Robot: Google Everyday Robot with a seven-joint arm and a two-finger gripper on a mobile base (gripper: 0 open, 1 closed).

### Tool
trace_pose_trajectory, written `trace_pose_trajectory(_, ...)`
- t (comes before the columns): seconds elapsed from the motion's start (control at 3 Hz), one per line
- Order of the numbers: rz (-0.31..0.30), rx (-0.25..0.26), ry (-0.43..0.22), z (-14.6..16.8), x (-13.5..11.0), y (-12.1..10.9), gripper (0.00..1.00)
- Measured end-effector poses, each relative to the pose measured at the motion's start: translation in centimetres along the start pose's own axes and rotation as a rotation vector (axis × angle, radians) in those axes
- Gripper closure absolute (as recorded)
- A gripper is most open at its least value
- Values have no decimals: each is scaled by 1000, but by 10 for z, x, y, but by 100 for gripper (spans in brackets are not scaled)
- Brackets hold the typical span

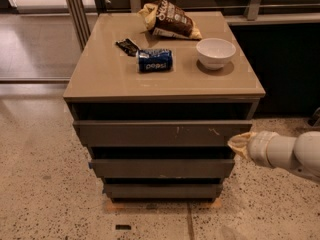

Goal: Close top drawer

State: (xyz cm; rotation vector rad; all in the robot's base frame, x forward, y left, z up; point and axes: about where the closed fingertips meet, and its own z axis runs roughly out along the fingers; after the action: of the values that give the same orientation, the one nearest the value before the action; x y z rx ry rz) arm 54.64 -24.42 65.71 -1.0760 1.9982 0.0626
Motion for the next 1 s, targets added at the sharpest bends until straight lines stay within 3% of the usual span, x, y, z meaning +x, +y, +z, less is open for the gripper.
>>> trace_pose_trajectory(0.33,17,-76,11,-11,10,21,83)
trace_pose_trajectory(1.0,16,-78,10,-10,9,21,36)
